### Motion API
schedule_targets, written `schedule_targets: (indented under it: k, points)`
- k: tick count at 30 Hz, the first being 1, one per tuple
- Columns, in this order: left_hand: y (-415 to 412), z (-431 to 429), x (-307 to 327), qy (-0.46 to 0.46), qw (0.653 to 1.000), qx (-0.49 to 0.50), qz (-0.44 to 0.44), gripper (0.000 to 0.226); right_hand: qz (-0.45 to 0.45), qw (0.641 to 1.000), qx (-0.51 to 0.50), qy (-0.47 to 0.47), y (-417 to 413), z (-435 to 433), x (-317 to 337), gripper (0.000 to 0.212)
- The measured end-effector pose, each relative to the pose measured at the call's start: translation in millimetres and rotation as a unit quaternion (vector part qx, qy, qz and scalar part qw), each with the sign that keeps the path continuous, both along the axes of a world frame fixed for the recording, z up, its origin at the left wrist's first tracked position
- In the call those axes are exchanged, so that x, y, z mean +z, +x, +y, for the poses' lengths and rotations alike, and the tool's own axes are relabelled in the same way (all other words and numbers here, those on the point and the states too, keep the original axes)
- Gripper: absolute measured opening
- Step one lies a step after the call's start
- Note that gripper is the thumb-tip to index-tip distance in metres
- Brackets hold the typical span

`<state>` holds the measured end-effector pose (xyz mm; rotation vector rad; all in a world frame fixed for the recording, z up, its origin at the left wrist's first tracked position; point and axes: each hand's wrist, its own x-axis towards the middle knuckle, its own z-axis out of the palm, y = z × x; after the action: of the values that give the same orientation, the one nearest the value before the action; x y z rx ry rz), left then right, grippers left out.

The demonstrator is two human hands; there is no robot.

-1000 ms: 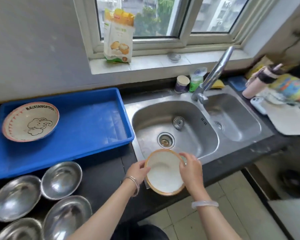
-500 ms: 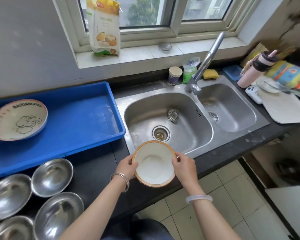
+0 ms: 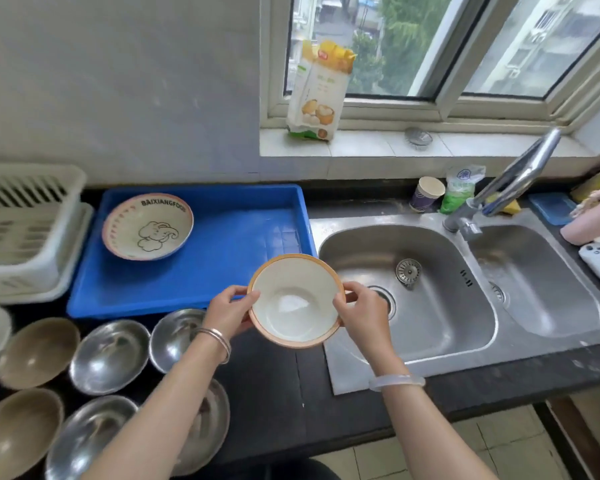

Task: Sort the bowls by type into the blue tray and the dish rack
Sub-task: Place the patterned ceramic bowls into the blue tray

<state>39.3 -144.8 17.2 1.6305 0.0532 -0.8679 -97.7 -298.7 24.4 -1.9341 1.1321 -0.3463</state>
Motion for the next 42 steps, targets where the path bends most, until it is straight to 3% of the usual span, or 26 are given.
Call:
schedule_targets:
  k: [9,16,18,22,28,42]
  points:
    - [83,57,4,-0.051,0.988,0.144,-0.018,0.005,-0.018,0.994,0.101,0.023,125,27,17,0.017]
    - [154,89,-16,-0.066,0.974,0.212,-0.052,0.02,-0.022,0.987,0.15,0.062,224,51,9,0.019]
    - [173,93,-19,-0.048,0.974,0.214,-0.06,0.031,-0.021,0.986,0.155,0.061,251,55,6,0.02]
    - [208,95,-28,-0.008,0.976,0.196,-0.097,0.019,-0.015,0.985,0.164,0.049,297,59,-2,0.022]
    - [243,88,-42,0.062,0.972,0.19,-0.125,0.03,0.041,0.982,0.186,0.011,340,64,-24,0.018]
    - [262,89,-71,0.106,0.975,0.156,-0.12,0.03,0.116,0.973,0.199,-0.03,363,71,-48,0.023]
